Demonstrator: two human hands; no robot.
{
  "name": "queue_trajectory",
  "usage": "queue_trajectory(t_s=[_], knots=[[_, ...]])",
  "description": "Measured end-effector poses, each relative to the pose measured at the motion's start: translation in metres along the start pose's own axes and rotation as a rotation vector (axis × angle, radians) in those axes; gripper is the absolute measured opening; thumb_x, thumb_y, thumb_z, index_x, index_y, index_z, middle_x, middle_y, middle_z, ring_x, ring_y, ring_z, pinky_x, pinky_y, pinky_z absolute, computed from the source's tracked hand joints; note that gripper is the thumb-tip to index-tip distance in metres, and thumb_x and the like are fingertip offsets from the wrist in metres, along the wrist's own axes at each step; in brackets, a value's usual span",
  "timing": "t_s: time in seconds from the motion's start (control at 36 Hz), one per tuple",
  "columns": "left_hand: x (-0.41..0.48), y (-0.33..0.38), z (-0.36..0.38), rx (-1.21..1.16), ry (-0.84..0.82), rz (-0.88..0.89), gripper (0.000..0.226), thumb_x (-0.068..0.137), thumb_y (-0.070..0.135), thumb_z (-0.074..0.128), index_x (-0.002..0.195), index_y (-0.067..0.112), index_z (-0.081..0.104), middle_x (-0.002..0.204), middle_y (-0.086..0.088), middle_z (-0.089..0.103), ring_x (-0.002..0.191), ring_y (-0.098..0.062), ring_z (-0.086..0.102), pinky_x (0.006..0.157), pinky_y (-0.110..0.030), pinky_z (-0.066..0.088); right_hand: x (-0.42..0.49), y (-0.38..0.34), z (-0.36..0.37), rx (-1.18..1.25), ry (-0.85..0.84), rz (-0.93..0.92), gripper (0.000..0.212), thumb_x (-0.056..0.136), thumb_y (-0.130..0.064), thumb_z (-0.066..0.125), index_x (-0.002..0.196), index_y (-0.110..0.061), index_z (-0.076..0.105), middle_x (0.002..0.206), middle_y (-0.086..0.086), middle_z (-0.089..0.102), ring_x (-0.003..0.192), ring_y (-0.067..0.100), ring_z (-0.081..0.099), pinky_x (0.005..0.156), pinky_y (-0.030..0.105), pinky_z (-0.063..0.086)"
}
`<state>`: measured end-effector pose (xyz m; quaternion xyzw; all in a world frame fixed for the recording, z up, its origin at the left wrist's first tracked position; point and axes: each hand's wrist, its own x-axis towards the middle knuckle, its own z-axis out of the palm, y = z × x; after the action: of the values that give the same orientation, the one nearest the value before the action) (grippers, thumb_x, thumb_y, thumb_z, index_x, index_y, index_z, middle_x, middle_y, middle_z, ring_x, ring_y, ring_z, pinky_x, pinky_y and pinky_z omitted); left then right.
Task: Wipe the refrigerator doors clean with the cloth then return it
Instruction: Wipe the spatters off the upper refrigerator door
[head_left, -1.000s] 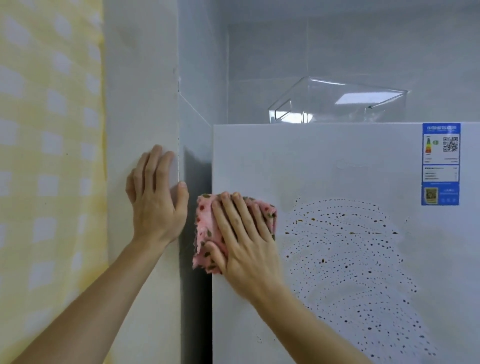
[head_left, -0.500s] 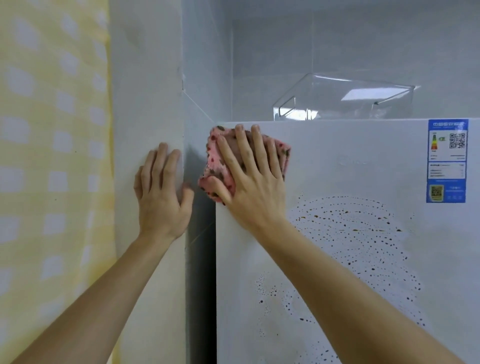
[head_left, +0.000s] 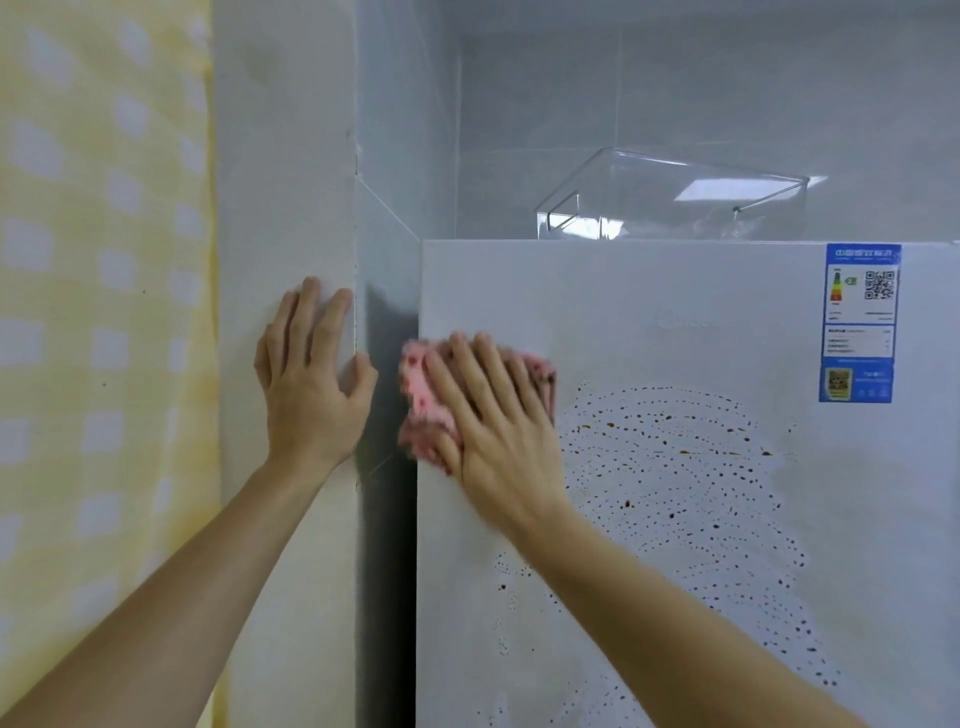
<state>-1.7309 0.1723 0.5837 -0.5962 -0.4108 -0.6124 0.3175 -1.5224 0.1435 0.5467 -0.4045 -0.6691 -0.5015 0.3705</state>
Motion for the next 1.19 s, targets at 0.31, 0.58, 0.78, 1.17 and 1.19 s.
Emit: queue_trajectory(t_s=[0.31,0.58,0.78,1.17,1.19], knots=[[0.003,-0.003,0.004,0.018,0.045,0.032,0.065,0.096,0.03,0.051,0.159,0.019,0.042,0.171,-0.008,0.03,0.159,-0.03,0.023,0.127,-0.052,0.021,0.097,0.02,-0.018,0.039,0.102,0.189,0.062,0.109,-0.057,0.014,0.166,-0.033,0.022,0.175,0.001,0.016,0.162,0.027,0.009,0.131,0.042,-0.007],[0.0,-0.009,0.012,0.019,0.088,0.057,0.062,0.099,0.034,0.049,0.159,0.02,0.042,0.171,-0.007,0.03,0.158,-0.03,0.024,0.125,-0.054,0.023,0.015,0.008,-0.001,0.03,0.032,-0.166,0.056,0.113,-0.046,0.035,0.164,-0.026,0.032,0.174,0.002,0.018,0.163,0.025,0.008,0.132,0.048,0.008],[-0.001,-0.011,0.014,0.005,0.1,0.062,0.062,0.1,0.035,0.052,0.159,0.02,0.043,0.17,-0.007,0.031,0.158,-0.029,0.025,0.125,-0.056,0.023,0.04,0.017,-0.008,0.016,0.027,-0.132,0.059,0.112,-0.047,0.033,0.166,-0.025,0.025,0.175,0.005,0.016,0.162,0.024,0.009,0.132,0.046,0.005],[0.001,-0.011,0.012,-0.005,0.114,0.05,0.066,0.093,0.035,0.052,0.157,0.02,0.045,0.168,-0.007,0.035,0.157,-0.029,0.027,0.126,-0.049,0.019,0.08,0.007,-0.015,-0.011,0.071,-0.013,0.055,0.112,-0.048,0.028,0.162,-0.027,0.038,0.173,0.008,0.02,0.162,0.029,0.012,0.132,0.047,0.0],[0.001,-0.012,0.012,0.0,0.106,0.054,0.066,0.094,0.036,0.053,0.157,0.02,0.045,0.169,-0.007,0.034,0.157,-0.029,0.027,0.126,-0.049,0.019,0.071,0.005,-0.013,-0.001,0.067,-0.052,0.053,0.113,-0.046,0.029,0.159,-0.025,0.044,0.173,0.008,0.022,0.162,0.029,0.013,0.132,0.048,0.004]])
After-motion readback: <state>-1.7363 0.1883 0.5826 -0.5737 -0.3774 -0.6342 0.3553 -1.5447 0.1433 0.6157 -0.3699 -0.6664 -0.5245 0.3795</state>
